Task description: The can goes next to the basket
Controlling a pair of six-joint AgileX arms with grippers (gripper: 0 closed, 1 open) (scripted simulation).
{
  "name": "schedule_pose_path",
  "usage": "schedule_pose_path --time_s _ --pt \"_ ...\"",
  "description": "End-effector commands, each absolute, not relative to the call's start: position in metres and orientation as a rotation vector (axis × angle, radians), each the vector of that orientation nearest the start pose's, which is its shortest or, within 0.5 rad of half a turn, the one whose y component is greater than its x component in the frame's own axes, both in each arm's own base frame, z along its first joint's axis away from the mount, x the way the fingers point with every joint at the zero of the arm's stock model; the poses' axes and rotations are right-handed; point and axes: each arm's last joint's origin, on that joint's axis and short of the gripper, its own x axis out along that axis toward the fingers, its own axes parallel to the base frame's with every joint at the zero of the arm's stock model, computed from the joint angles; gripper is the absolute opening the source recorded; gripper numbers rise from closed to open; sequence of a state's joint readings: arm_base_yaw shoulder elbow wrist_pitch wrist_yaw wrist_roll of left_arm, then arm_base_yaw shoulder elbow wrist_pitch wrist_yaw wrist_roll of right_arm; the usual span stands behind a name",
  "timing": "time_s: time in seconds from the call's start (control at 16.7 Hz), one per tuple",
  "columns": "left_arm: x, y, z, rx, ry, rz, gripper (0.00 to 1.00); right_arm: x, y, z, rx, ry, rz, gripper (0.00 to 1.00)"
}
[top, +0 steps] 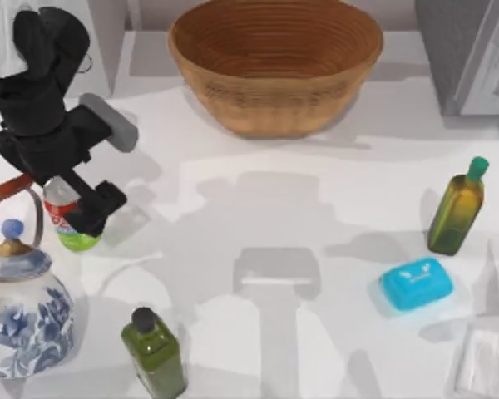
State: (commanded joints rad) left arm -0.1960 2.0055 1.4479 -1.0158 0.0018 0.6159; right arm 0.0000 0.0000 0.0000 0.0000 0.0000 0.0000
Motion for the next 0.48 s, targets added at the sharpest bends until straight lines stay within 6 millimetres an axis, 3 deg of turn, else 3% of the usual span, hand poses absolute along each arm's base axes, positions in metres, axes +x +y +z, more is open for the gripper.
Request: schedule_pose_path --time_s 0.36,0.48 --pt "0.3686 -0.0688 0.1601 0.629 1.480 -0.630 1.00 0.1057 -0.0012 0.1600 0.000 0.000 0.000 1.00" --pt "0.3686 -0.0688 0.1601 0.629 1.480 -0.630 0.85 0.1057 -0.0012 0.1600 0.000 0.000 0.000 1.00"
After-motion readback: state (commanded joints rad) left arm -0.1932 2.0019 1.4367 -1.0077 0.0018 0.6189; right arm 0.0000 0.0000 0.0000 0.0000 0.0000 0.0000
